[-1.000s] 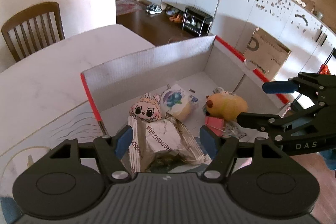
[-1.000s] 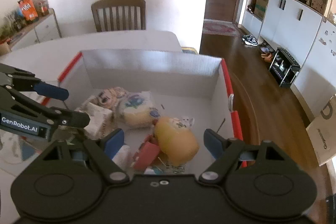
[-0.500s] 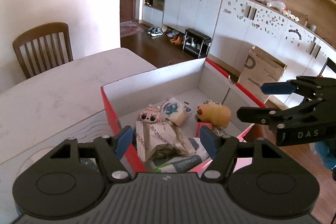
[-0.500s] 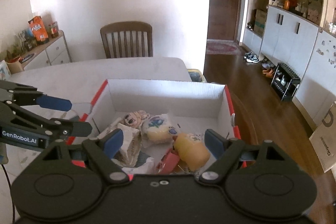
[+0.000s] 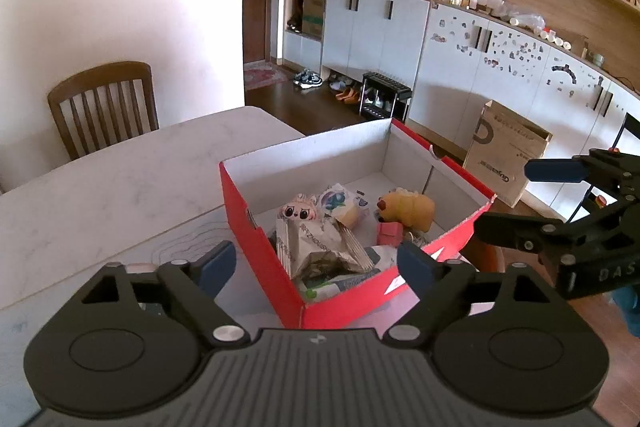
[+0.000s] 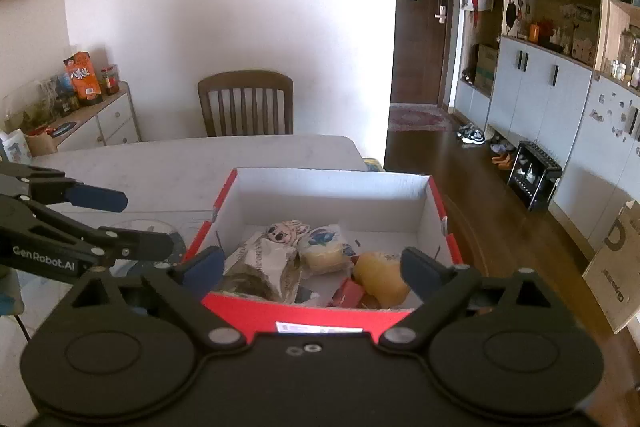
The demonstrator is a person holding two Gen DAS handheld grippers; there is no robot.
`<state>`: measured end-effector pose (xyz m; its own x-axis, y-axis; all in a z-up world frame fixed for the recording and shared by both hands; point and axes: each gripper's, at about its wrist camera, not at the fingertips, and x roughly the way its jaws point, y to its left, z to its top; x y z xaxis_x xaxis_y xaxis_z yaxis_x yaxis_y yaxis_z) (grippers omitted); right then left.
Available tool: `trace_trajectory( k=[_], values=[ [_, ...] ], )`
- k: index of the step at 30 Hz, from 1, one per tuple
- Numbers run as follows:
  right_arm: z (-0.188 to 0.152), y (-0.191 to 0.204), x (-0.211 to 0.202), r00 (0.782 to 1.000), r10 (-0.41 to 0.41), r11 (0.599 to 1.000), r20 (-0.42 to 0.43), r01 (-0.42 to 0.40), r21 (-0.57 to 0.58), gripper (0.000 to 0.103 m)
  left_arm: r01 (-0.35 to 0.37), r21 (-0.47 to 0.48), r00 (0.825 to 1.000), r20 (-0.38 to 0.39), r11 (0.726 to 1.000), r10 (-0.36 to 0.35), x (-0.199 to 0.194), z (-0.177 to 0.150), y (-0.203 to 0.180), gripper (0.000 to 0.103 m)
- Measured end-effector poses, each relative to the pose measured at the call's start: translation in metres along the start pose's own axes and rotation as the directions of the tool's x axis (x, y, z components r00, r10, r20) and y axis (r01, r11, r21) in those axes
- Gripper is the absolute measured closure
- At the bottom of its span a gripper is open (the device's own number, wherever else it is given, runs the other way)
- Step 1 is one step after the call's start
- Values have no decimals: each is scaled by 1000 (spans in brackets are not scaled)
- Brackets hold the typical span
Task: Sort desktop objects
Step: 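Withdraw both tools up away from the red box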
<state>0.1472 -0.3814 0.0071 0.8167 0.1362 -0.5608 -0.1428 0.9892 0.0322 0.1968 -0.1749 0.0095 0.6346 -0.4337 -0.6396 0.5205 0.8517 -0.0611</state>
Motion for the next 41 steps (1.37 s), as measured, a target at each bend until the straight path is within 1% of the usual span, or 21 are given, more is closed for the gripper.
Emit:
trace_trajectory(
  k=[2, 7, 10, 13, 21, 41],
  values=[
    [-3, 2, -5, 1000, -4, 1000, 7, 4, 0, 2, -2, 0, 1000, 1, 1000, 2, -3, -3, 0, 1],
    [-10, 4, -12, 1000, -18, 1000, 7, 18, 11, 1, 10, -5, 1000, -9, 1000, -10, -8, -11, 0, 1],
    [-16, 4, -15, 1000, -20, 1000, -4, 20, 21, 1, 16, 2, 1000, 2, 1000, -16, -15, -18, -2, 1],
    [-20, 4, -18, 1000, -20, 999, -12, 21, 29, 1, -6, 9, 1000, 14, 1000, 6, -19, -23, -4, 1],
    [-23, 2, -22, 1000, -17, 999, -15, 17, 43, 1, -27, 27, 999, 22, 999, 27, -22, -24, -8, 1],
    [-26, 1, -18, 1000, -12, 999, -25, 13, 47, 1, 16, 19, 1000, 14, 1000, -16, -21, -22, -8, 1]
  ],
)
